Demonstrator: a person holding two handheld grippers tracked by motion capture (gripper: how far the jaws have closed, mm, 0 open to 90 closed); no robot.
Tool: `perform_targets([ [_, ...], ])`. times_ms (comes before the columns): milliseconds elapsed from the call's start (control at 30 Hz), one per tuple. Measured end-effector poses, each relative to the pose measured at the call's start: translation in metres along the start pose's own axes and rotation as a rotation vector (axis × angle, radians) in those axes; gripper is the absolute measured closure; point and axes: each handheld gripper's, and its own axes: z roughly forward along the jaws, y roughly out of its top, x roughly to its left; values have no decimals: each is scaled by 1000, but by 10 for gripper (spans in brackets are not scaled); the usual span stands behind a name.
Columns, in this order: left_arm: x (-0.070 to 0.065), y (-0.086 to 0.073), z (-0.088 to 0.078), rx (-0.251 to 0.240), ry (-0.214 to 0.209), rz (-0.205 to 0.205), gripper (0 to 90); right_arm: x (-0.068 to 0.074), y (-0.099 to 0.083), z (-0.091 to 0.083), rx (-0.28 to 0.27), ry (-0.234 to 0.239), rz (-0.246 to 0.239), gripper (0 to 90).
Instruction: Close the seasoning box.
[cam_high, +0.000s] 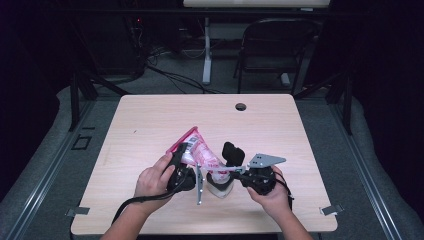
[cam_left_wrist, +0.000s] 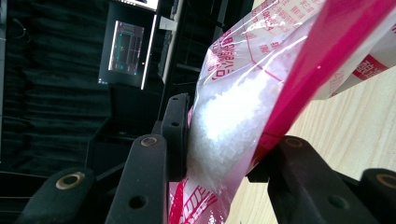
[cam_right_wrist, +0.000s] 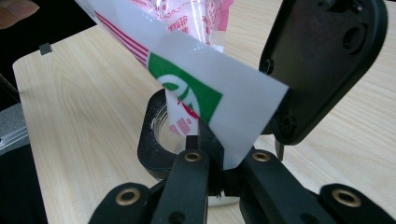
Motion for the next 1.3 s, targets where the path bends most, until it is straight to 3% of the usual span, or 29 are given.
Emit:
perform_targets([
  [1300,2,2,-3,-13,16,15,686,1,-1,1,15,-1,-10,900],
])
